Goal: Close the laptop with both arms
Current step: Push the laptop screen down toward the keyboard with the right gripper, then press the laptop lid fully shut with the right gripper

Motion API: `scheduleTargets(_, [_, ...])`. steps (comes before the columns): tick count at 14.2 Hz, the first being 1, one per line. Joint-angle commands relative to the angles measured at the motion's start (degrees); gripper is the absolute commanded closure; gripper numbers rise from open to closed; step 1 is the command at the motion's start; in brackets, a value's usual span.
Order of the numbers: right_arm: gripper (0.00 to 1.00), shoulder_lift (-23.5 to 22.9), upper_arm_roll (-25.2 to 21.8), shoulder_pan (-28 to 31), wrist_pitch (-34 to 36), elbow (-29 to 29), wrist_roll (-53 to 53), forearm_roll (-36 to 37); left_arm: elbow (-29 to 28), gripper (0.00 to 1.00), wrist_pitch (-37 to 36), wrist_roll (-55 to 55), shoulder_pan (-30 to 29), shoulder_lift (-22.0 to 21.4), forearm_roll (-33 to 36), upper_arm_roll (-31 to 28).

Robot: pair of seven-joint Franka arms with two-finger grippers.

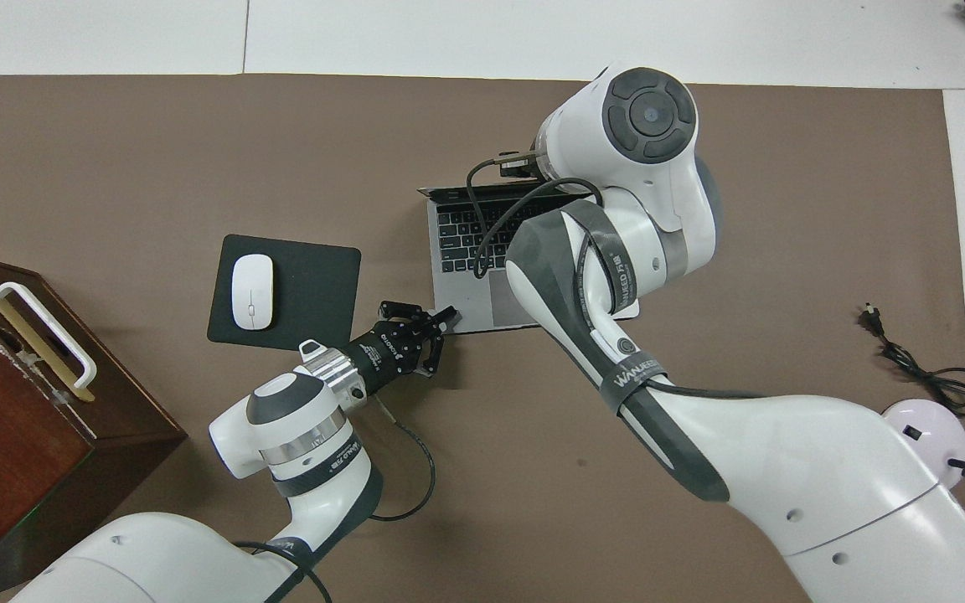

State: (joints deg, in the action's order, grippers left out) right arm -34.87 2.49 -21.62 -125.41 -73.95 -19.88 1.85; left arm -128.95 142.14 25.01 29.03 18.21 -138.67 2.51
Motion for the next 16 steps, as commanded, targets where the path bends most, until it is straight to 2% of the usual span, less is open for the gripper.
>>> scheduleTargets(1, [1.00,2.3,0.2,0.0,1.5,-3.3,-1.3,-1.1,0.8,1.00,2.4,-1.1,1.5,2.1,-1.3,-0.2])
scheduleTargets(16, [1.00,2.4,1.2,0.0,5.0,-4.3,-3.7,-3.1,0.8,1.00,2.4,-1.1,1.5,2.2,-1.3,-0.2])
